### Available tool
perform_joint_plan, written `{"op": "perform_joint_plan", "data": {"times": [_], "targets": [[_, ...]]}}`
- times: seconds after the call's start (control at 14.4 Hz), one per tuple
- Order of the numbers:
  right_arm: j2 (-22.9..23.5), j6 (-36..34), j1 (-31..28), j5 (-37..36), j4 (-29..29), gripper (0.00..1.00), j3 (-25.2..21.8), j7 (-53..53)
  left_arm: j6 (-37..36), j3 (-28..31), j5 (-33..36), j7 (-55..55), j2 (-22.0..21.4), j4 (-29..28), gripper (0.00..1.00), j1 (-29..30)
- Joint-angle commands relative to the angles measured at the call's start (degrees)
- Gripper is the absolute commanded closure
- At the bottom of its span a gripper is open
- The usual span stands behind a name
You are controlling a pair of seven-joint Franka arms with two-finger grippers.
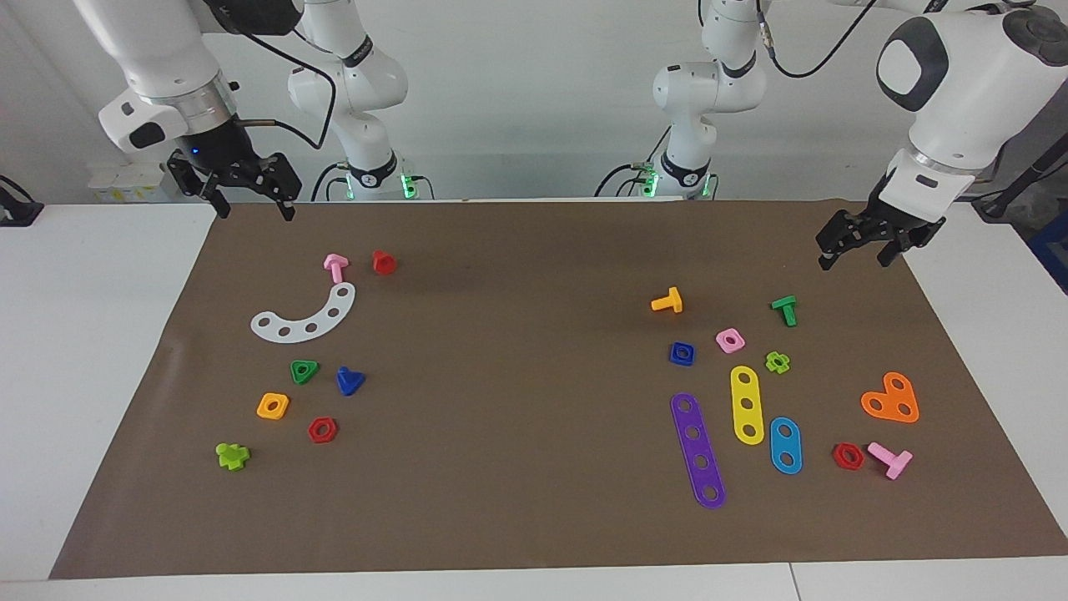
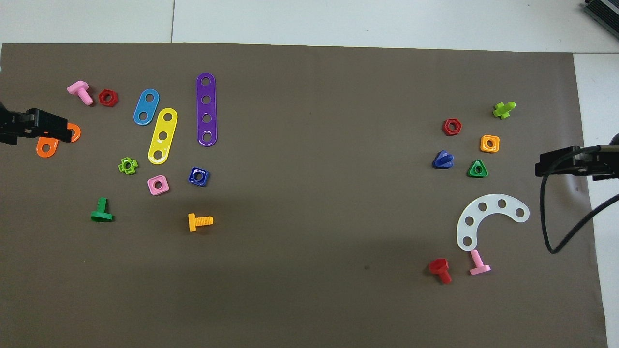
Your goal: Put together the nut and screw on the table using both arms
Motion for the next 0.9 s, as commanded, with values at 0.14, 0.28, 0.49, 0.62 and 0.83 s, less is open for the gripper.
{"op": "perform_joint_plan", "data": {"times": [0.14,0.28,0.49,0.62,0.83], "targets": [[-0.10,0.72,-0.77,0.58,-0.59,0.00,0.10,-0.64,0.25,-0.35,-0.20,0.75,-1.65,-1.93,0.00,0.59],[-0.27,1.85,-0.77,0.58,-2.08,0.00,0.18,-1.24,0.25,-0.35,-0.20,0.75,-1.65,-1.93,0.00,0.59],[-0.28,9.66,-0.24,0.58,-7.78,0.00,0.27,-1.69,0.25,-0.35,-0.20,0.75,-1.65,-1.93,0.00,0.59],[3.30,17.91,1.68,1.54,-11.13,0.00,0.36,-3.00,0.25,-0.35,-0.20,0.75,-1.65,-1.93,0.00,0.59],[13.23,29.25,3.00,5.93,-11.14,0.00,0.36,-11.06,0.25,-0.35,-0.20,0.75,-1.65,-1.93,0.00,0.59]]}}
